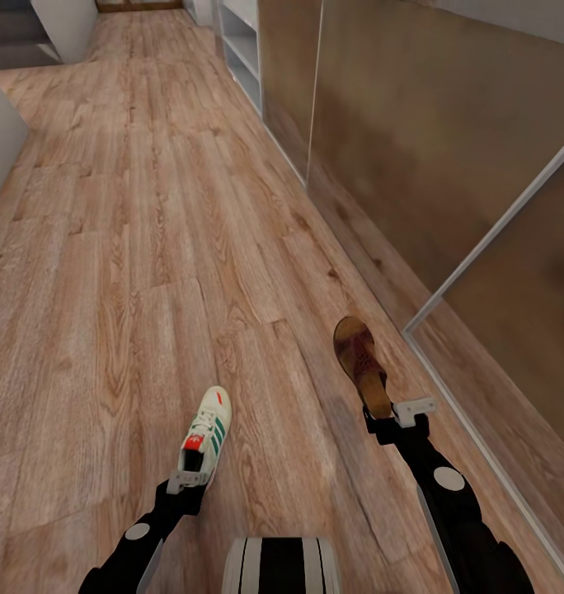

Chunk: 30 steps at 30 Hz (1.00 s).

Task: Pick up the two gym shoes and the two sandals from the corridor floor and place them onto the hallstand (shoe rack) in the corridor, making sure they are on the rack and not on the floor. Arrange them so the two gym shoes are next to each other and the two sandals are next to each other.

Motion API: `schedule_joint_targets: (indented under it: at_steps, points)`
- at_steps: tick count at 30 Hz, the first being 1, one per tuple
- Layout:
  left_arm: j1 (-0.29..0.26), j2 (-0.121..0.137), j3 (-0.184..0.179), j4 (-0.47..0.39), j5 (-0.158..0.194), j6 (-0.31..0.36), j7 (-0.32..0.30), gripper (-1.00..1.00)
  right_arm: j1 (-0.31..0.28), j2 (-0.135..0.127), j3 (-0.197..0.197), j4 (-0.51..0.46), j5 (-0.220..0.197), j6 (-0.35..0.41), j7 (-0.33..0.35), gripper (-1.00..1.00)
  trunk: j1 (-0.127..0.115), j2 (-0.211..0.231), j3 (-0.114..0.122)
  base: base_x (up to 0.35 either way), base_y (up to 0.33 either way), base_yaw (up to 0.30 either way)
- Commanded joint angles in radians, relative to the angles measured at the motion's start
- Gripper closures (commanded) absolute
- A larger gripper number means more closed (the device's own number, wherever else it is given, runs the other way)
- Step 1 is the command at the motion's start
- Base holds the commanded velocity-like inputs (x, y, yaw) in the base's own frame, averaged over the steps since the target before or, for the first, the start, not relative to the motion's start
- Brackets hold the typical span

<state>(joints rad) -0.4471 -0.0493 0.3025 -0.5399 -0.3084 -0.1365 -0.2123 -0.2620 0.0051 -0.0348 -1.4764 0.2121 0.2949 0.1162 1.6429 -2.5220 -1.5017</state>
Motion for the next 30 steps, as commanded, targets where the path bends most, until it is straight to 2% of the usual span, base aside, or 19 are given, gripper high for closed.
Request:
schedule_joint_targets:
  at_steps: [1,10,13,17,18,20,22,23,25,26,29,30]
  points:
    - [-0.001,-0.001,0.009,0.0,-0.011,-0.007,-0.007,1.0,0.0,0.0,-0.002,0.0,0.008,0.006,0.008,1.0,-0.001,0.0,0.003,0.0,0.0,0.0]
    - [-0.001,0.006,0.01,-0.001,-0.012,-0.006,-0.007,1.0,0.0,0.0,-0.002,0.026,0.009,0.0,0.008,1.0,-0.005,0.002,0.038,0.0,0.0,0.0]
    - [-0.001,0.008,0.01,-0.003,-0.014,-0.006,-0.005,1.0,0.0,0.0,-0.001,0.071,0.01,-0.007,0.005,1.0,-0.006,0.003,0.05,0.0,0.0,0.0]
    - [-0.001,0.037,0.009,-0.002,-0.012,-0.007,0.021,1.0,0.0,0.0,-0.001,0.094,0.013,-0.058,0.003,1.0,-0.008,0.004,0.065,0.0,0.0,0.0]
    - [0.0,0.05,0.021,-0.002,-0.01,-0.02,0.029,1.0,0.0,0.0,-0.001,0.098,0.014,-0.072,0.003,1.0,-0.008,0.004,0.069,0.0,0.0,0.0]
    - [0.0,0.052,0.043,-0.001,-0.006,-0.042,0.03,1.0,0.0,0.0,-0.001,0.099,0.015,-0.074,0.003,1.0,-0.009,0.004,0.077,0.0,0.0,0.0]
    - [0.001,0.053,0.09,0.002,0.0,-0.08,0.031,1.0,0.0,0.0,-0.002,0.105,0.016,-0.075,0.002,1.0,-0.01,0.005,0.085,0.0,0.0,0.0]
    - [0.005,0.054,0.124,0.008,-0.001,-0.102,0.03,1.0,0.0,-0.002,-0.003,0.164,0.015,-0.095,0.001,1.0,-0.01,0.005,0.09,0.0,0.0,-0.051]
    - [0.017,0.056,0.129,0.007,-0.001,-0.105,0.03,1.0,0.0,-0.002,-0.003,0.212,0.015,-0.13,0.001,1.0,-0.011,0.006,0.101,0.0,0.0,-0.057]
    - [0.033,0.057,0.131,0.004,0.0,-0.107,0.031,1.0,0.0,-0.002,-0.003,0.275,0.015,-0.188,0.0,1.0,-0.012,0.006,0.106,0.0,0.0,-0.062]
    - [0.054,0.058,0.132,0.001,0.002,-0.112,0.031,1.0,0.0,-0.002,-0.004,0.38,0.015,-0.297,-0.015,1.0,-0.013,0.007,0.123,0.0,0.0,-0.063]
    - [0.064,0.058,0.133,0.001,0.003,-0.122,0.031,1.0,0.0,-0.002,-0.004,0.433,0.015,-0.353,-0.036,1.0,-0.014,0.007,0.128,0.0,0.0,-0.064]
